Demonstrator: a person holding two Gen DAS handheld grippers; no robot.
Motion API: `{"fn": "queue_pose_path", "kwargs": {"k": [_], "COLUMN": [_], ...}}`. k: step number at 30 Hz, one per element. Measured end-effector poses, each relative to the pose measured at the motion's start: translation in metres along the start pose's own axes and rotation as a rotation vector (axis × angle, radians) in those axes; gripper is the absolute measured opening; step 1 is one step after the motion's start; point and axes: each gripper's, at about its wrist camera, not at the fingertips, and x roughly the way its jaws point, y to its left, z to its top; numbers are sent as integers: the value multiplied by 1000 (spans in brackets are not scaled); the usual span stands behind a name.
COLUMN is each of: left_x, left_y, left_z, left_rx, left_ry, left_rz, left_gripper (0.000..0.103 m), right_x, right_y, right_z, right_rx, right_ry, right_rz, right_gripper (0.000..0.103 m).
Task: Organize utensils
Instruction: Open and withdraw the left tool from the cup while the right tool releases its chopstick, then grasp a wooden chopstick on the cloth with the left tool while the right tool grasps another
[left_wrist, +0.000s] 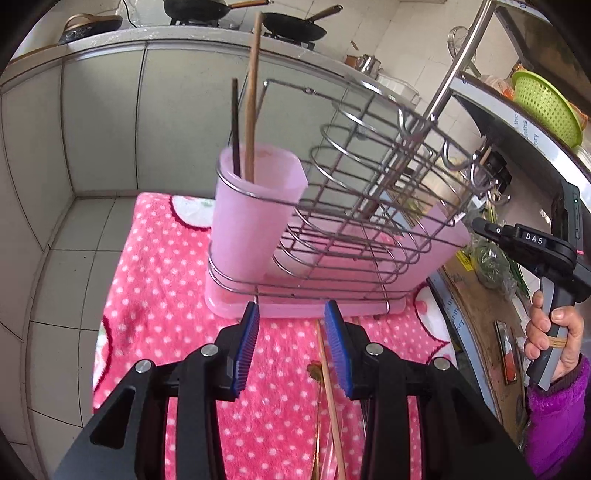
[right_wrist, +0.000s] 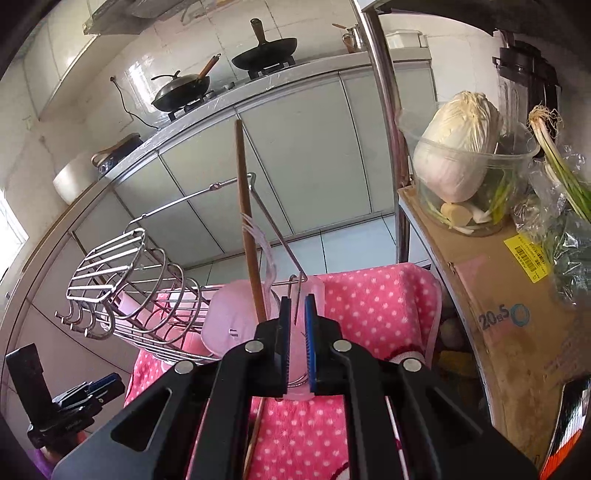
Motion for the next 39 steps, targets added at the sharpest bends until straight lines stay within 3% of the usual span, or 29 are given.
{"fn": "queue_pose_path", "kwargs": {"k": [9,12,19,23,25,33,39], "left_x": [77,99,142,147,148,103,69], "left_y": [-25,-32,-34,-36,-33,2,21], "left_z": [-15,-14,-18,-14,-13,-14,-19], "left_rx": [-9,14,8,-12,-28,-98,-93], "left_ry": [269,315,410,405,398,343,294], "left_rz": [-32,10,109,117,120,17,6], "left_gripper": [36,36,30,28,7,5,5], "right_x": [-14,-11,13,28,37,77,109], "right_y": [-16,-15,-7,-2,3,23,38], "right_z": [-41,-63,-100,-108,-112,-121,-121], "right_rx": [53,53,50,65,62,56,58], "right_ry": [67,117,229,270,293,376,410], "right_rz": [68,86,118,138,140,103,49], "right_gripper": [12,22,23,23,23,23,23]}}
